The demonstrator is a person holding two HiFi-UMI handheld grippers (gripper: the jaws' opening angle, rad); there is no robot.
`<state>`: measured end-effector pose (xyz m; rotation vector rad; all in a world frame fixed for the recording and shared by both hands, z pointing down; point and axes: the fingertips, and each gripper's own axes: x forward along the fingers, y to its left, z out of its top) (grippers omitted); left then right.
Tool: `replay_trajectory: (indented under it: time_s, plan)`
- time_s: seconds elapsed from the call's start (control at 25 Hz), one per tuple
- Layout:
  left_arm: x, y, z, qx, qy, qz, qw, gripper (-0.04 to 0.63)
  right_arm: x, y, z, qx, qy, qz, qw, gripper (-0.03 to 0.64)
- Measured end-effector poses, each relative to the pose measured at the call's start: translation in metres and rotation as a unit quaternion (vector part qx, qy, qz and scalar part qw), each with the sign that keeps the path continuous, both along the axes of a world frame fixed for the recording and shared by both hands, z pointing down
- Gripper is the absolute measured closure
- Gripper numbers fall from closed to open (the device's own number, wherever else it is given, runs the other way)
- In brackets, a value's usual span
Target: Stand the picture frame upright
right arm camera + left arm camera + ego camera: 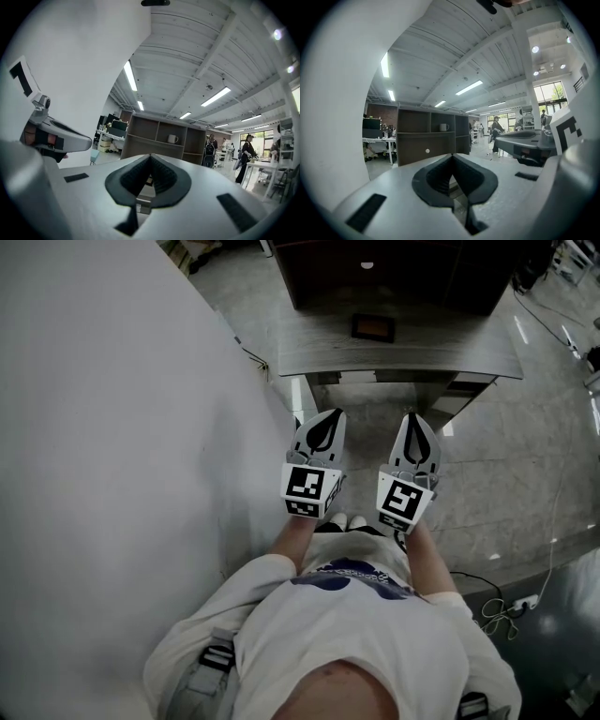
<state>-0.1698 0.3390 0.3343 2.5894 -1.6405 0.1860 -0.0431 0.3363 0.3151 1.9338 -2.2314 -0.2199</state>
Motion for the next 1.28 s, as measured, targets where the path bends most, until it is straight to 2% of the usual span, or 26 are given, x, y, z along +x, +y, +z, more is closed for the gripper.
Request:
replay_trajectory:
  time_s: [0.2, 0.32, 0.44, 0.84, 1.28]
  plan:
    - [0.010, -0.007, -0.013, 0.013, 0.002, 0.015, 0.9998, 0.581, 0.009, -0.010, -0.007, -0.005, -0.014, -0.016, 1.000, 0.605]
    - [0.012, -0.012, -0.014, 0.013, 0.005, 0.029, 0.9995, 0.470, 0.009, -0.017, -0.002, -0.020, -0.023, -0.027, 0.999, 0.523]
    - [0.010, -0.022, -0.008, 0.006, 0.001, 0.036, 0.9993, 0.448, 0.007, -0.025, 0.007, -0.035, -0.024, -0.031, 0.999, 0.504]
    - [0.000, -0.095, 0.028, -0.032, 0.005, 0.042, 0.9986, 0.425, -0.001, -0.088, 0.045, -0.083, -0.013, -0.035, 0.996, 0.469]
    - [-0.017, -0.219, 0.001, -0.010, 0.016, 0.079, 0.9967, 0.422, -0.020, -0.204, 0.019, -0.061, 0.005, -0.004, 0.998, 0.468]
